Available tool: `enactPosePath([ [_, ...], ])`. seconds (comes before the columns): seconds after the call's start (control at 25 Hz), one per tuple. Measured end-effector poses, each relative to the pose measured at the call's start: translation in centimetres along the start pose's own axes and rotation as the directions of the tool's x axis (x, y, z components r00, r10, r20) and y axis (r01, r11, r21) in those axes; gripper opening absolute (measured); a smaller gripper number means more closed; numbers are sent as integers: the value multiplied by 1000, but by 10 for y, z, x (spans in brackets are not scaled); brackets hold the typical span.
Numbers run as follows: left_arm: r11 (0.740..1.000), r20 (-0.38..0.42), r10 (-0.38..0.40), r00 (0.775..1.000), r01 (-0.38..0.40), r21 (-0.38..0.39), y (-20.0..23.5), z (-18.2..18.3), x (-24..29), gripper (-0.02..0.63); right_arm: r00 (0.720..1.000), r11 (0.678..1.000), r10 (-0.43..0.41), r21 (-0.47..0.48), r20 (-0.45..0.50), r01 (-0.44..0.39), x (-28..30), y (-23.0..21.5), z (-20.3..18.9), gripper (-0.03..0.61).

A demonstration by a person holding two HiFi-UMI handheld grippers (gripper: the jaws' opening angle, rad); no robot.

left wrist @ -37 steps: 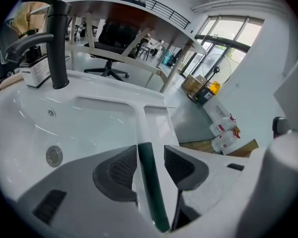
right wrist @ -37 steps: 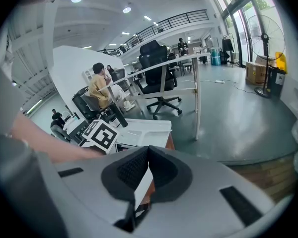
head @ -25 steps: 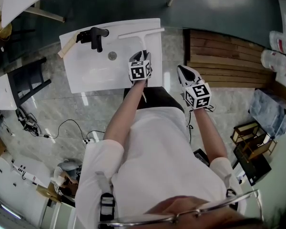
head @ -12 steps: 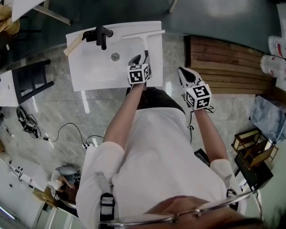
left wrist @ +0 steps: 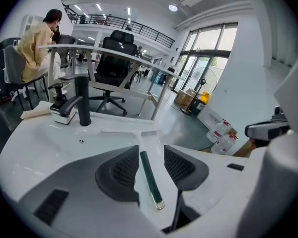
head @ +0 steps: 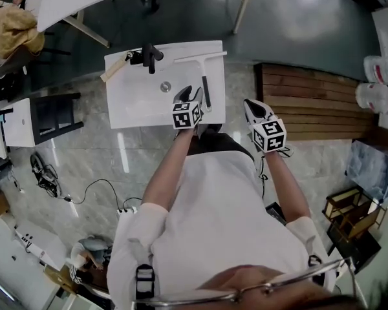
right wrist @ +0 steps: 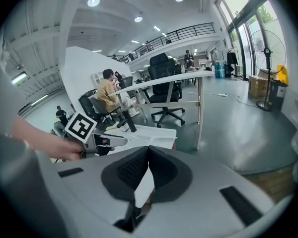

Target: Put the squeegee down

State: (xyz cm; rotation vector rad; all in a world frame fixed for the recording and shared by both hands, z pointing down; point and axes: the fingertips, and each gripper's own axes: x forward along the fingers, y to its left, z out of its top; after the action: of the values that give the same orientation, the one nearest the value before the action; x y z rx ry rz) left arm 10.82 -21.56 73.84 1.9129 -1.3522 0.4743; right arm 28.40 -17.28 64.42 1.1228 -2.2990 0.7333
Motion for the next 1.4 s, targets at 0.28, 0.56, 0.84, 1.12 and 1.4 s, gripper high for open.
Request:
enactPosePath([
  [0.28,999,58,-31,998,29,45,0,22,-42,152,999,1000,-11,5,53,11,-6,18,13,6],
  [0.56,991,118,-94,989,81,108,5,51,-85,139,994,999,-42,-7,102,43,-2,39,33,6],
  [0.84,980,161,-140,977,114,161,13,72,-132,115,982,995,-97,13,164,96,-9,49,47,6],
  [1.12,974,221,-160,962,119,192,31,94,-168,87,972,993,-103,-25,209,111,-12,69,67,6],
  [1.4,969,287,-163,944,97,228,39,112,-206,46,957,989,-114,-65,267,136,-24,81,89,6],
])
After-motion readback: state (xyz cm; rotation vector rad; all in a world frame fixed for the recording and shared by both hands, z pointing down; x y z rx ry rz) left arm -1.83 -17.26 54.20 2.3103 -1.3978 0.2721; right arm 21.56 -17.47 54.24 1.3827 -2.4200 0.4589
